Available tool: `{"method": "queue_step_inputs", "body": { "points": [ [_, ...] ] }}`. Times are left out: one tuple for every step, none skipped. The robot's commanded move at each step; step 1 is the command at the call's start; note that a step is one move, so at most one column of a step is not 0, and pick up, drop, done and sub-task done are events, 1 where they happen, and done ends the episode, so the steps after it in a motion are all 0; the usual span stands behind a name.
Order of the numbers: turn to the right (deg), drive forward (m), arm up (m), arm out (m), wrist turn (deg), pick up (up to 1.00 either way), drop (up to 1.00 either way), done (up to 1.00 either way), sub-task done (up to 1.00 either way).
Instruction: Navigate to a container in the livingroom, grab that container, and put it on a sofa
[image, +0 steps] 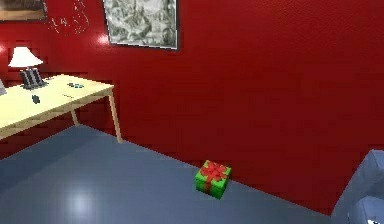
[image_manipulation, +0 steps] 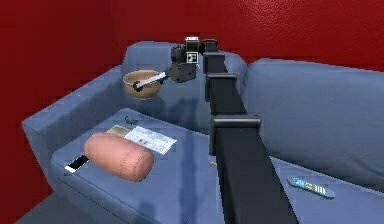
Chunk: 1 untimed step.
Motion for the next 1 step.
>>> {"method": "queue_step_inputs", "body": {
  "points": [
    [0.0,0.00,0.00,0.00,42.0,0.00,0.00,0.00,0.00]
  ]
}}
